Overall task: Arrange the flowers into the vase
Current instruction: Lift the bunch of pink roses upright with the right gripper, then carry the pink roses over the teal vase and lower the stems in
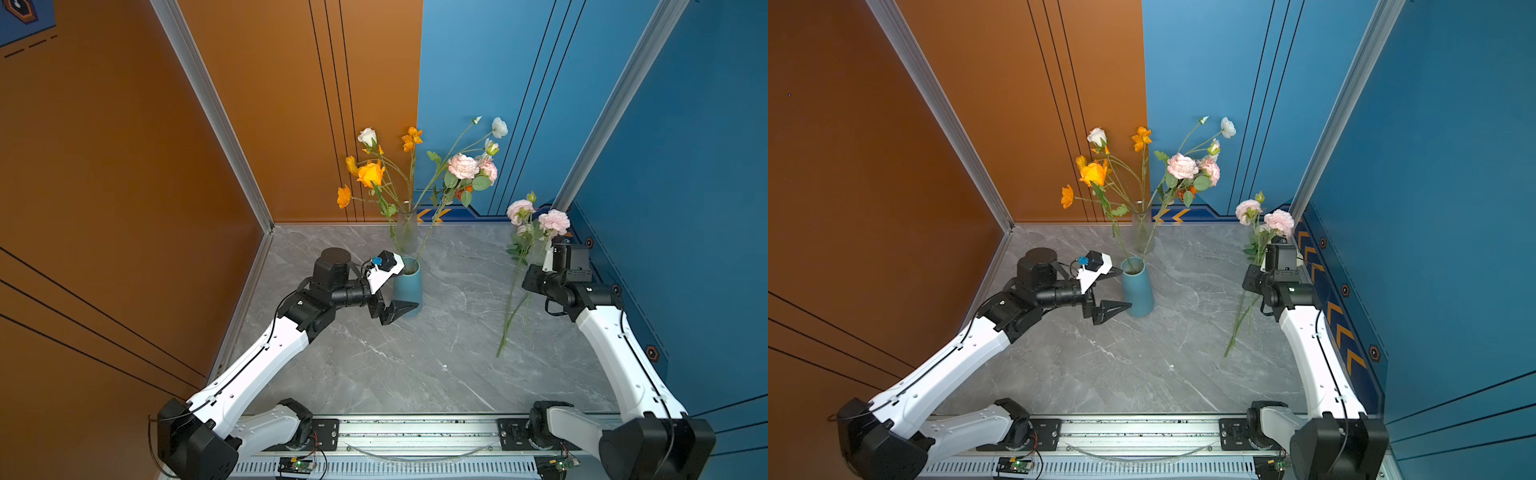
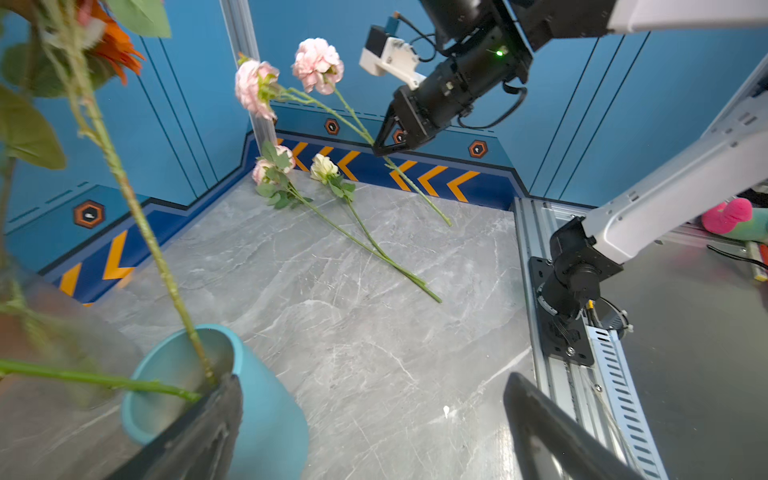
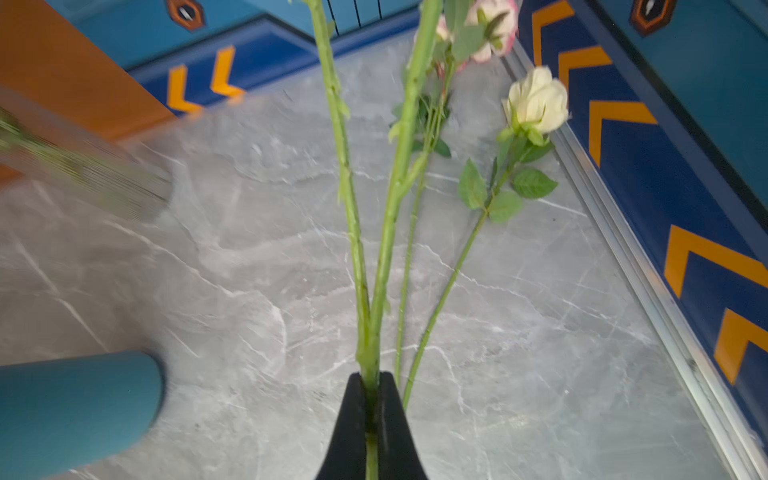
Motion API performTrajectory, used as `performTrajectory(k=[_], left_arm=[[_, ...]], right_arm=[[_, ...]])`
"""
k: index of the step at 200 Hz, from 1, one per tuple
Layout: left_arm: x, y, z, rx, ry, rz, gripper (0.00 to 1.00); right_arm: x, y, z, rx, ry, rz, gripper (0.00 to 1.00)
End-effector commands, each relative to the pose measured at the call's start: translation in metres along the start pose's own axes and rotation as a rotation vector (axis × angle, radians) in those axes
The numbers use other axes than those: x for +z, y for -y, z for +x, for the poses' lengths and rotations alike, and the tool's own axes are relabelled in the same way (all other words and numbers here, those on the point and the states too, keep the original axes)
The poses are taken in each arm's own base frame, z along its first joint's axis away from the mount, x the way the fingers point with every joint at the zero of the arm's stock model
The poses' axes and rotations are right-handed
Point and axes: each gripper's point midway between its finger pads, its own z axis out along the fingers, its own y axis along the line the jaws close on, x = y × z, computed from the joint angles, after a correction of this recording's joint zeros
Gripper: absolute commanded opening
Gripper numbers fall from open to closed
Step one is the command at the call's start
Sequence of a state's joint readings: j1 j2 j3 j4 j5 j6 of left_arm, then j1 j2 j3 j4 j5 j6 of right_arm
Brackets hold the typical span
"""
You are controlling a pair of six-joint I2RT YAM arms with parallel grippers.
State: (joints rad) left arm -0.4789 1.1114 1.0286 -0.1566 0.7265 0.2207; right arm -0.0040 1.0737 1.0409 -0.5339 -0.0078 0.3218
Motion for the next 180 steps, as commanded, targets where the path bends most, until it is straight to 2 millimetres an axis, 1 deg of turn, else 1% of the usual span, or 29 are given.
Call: performTrajectory(k=[1, 14, 28, 30, 33, 43, 60, 68, 76, 96, 104, 124, 140, 146, 158, 180], left_arm=[[-0.02, 0.0, -0.019, 0.049, 0.056, 0.001, 0.98], [-0.03, -0.005, -0.024, 0.063, 0.079, -0.03, 0.98], [-0.044, -0.011, -0.035, 0.083, 0.119, -0.067, 0.98], [-0.043, -0.013, -0.029, 0.072, 0.113, -0.068, 0.98], [-0.044, -0.014, -0.027, 0.067, 0.117, -0.074, 0.98], [-0.052, -0.02, -0.031, 0.068, 0.144, -0.099, 0.98], [-0.059, -0.028, -0.031, 0.064, 0.168, -0.132, 0.98], [-0.06, -0.033, -0.03, 0.057, 0.167, -0.143, 0.98], [-0.061, -0.036, -0.029, 0.049, 0.166, -0.146, 0.98], [-0.064, -0.044, -0.028, 0.024, 0.167, -0.147, 0.98], [-0.065, -0.045, -0.028, 0.022, 0.168, -0.147, 0.98], [-0.066, -0.045, -0.028, 0.024, 0.168, -0.152, 0.98], [-0.066, -0.047, -0.027, 0.021, 0.168, -0.155, 0.98], [-0.067, -0.048, -0.027, 0.019, 0.167, -0.156, 0.98], [-0.067, -0.048, -0.028, 0.02, 0.168, -0.157, 0.98], [-0.068, -0.048, -0.028, 0.02, 0.17, -0.156, 0.98]], right_arm=[[-0.028, -0.028, -0.039, 0.069, 0.219, -0.118, 0.0], [-0.048, -0.04, -0.052, 0.044, 0.297, -0.146, 0.0], [-0.071, -0.061, -0.065, 0.002, 0.38, -0.203, 0.0], [-0.075, -0.064, -0.066, -0.005, 0.392, -0.212, 0.0], [-0.081, -0.069, -0.069, -0.014, 0.413, -0.222, 0.0], [-0.099, -0.083, -0.077, -0.055, 0.474, -0.255, 0.0], [-0.126, -0.11, -0.086, -0.121, 0.562, -0.33, 0.0], [-0.137, -0.123, -0.088, -0.152, 0.595, -0.372, 0.0], [-0.144, -0.136, -0.088, -0.186, 0.622, -0.403, 0.0], [-0.156, -0.171, -0.079, -0.279, 0.677, -0.506, 0.0], [-0.163, -0.186, -0.075, -0.311, 0.715, -0.551, 0.0], [-0.171, -0.216, -0.068, -0.349, 0.795, -0.633, 0.0], [-0.164, -0.241, -0.066, -0.38, 0.795, -0.687, 0.0], [-0.166, -0.258, -0.06, -0.394, 0.784, -0.733, 0.0], [-0.164, -0.279, -0.058, -0.406, 0.783, -0.782, 0.0], [-0.164, -0.308, -0.059, -0.39, 0.821, -0.868, 0.0]])
